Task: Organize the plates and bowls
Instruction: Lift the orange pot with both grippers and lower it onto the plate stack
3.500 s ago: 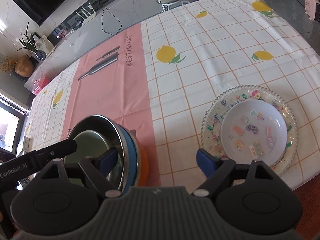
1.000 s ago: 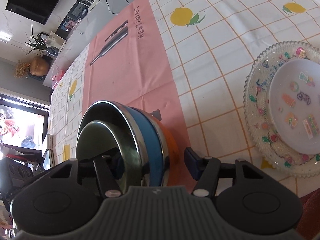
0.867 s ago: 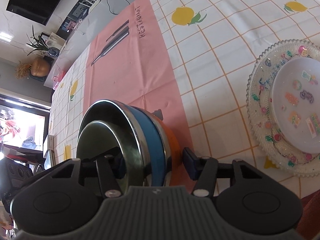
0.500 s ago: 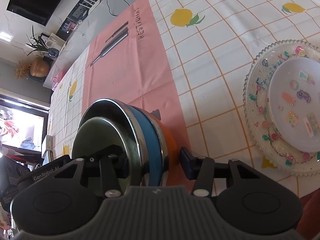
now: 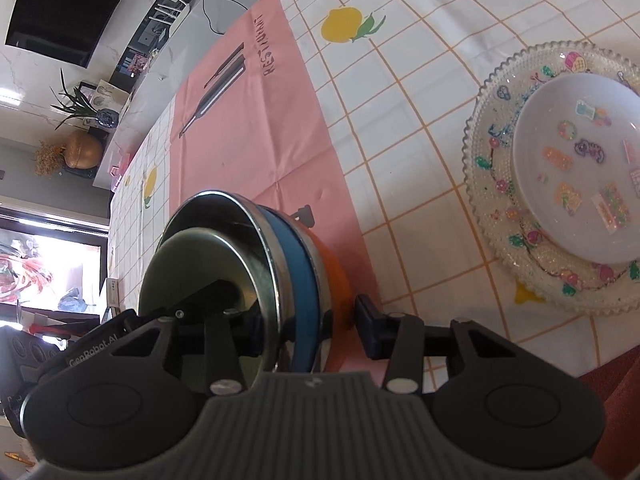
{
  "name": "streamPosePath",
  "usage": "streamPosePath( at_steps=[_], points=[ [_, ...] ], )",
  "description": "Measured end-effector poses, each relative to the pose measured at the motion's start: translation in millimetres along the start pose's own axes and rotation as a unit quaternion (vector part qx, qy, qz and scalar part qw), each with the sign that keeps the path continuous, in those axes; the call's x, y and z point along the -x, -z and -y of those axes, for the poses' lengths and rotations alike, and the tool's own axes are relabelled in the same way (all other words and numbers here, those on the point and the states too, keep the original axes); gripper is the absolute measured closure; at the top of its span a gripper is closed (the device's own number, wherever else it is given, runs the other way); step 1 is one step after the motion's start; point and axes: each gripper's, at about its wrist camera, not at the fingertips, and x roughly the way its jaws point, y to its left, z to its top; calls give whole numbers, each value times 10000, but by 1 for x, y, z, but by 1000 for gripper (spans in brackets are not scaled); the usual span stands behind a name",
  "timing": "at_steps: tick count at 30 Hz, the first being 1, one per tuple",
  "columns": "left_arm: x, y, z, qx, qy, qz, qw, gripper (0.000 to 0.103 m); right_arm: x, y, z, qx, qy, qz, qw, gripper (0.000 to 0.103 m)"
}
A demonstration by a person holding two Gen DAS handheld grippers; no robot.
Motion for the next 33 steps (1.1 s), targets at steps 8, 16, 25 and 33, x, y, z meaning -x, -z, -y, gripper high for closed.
streamPosePath(
  at_steps=[8,16,25,33],
  points=[
    [2,-3,39,-374,44,65,9993,48,30,-7,9,-24,-151,202,9997,59],
    [-19,-7,92,-683,359,-137,9969,47,78,-30,31,-51,-78,475,9988,59],
    [-67,5,144,-886,634,-607,9922,47,128,-49,80,-257,191,832,9960,58],
    [-88,11,167,-972,521,-786,9908,48,136,-55,115,-580,218,915,9939,58]
  ],
)
